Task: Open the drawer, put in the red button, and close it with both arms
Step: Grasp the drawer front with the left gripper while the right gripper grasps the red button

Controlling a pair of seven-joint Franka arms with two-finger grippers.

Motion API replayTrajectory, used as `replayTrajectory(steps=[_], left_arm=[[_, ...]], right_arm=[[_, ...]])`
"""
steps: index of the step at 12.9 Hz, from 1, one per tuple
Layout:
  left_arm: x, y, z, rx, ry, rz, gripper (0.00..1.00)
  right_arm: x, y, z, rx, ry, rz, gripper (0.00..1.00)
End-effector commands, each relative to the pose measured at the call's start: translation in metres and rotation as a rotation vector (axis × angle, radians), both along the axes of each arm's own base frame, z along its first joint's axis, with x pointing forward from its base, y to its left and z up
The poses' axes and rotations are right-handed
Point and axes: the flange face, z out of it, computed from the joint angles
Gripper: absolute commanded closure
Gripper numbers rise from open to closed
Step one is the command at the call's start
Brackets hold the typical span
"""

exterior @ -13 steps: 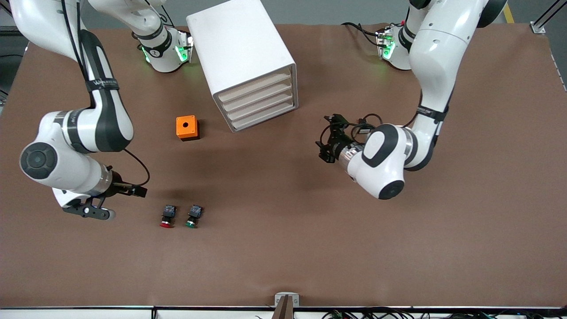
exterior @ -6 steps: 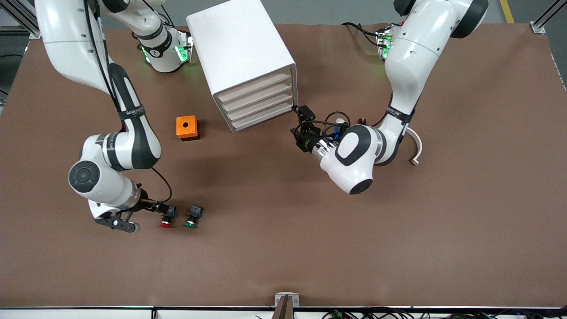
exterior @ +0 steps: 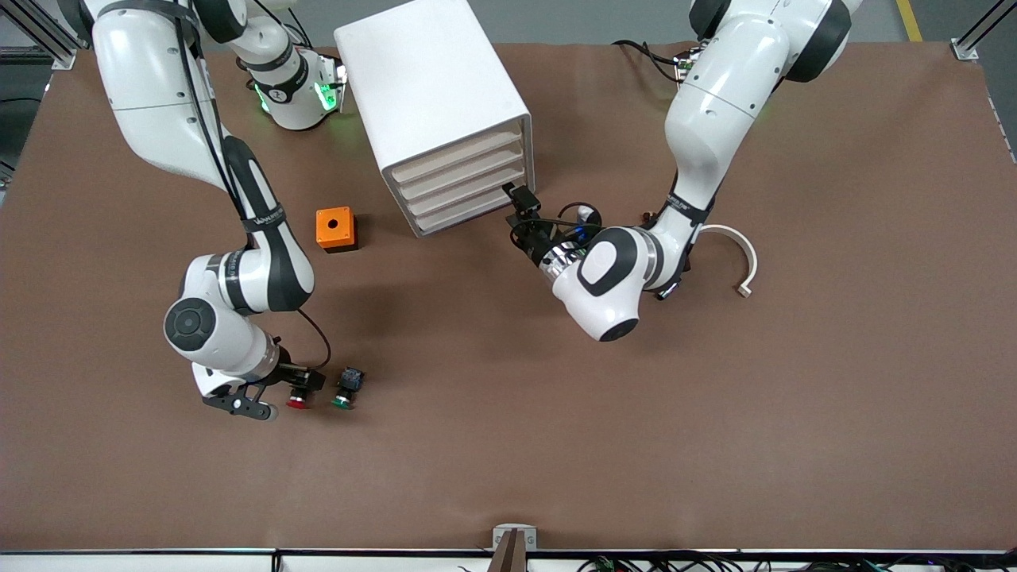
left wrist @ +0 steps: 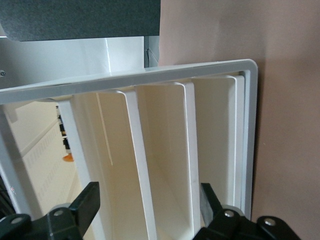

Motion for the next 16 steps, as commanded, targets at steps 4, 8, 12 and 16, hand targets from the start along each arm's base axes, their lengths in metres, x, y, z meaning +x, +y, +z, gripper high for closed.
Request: replayTrajectory(steps=[4,8,12,16], left_arm=[[-0.045,-0.033,-0.006,0.01,0.081,-0.102,0.32],[-0.067,-0.044,-0.017,0.028,0.101,-0.147,0.44],[-0.079,-0.047,-0.02,0.028,0.119,-0.177,0.67],[-0.074,-0.045,-0.016,0.014,0.117,-0.162,0.85]], right_arm=[[0.0,0.007,-0.023,-0.013,0.01,-0.014,0.0],[0.001,0.003,-0.027,-0.017,-0.007,-0.002,0.13],[0.0,0.007,-0.028,-0.027,0.0,0.016,0.75],[0.001,0.01,-0.008,-0.025,0.02,0.015,1.0]])
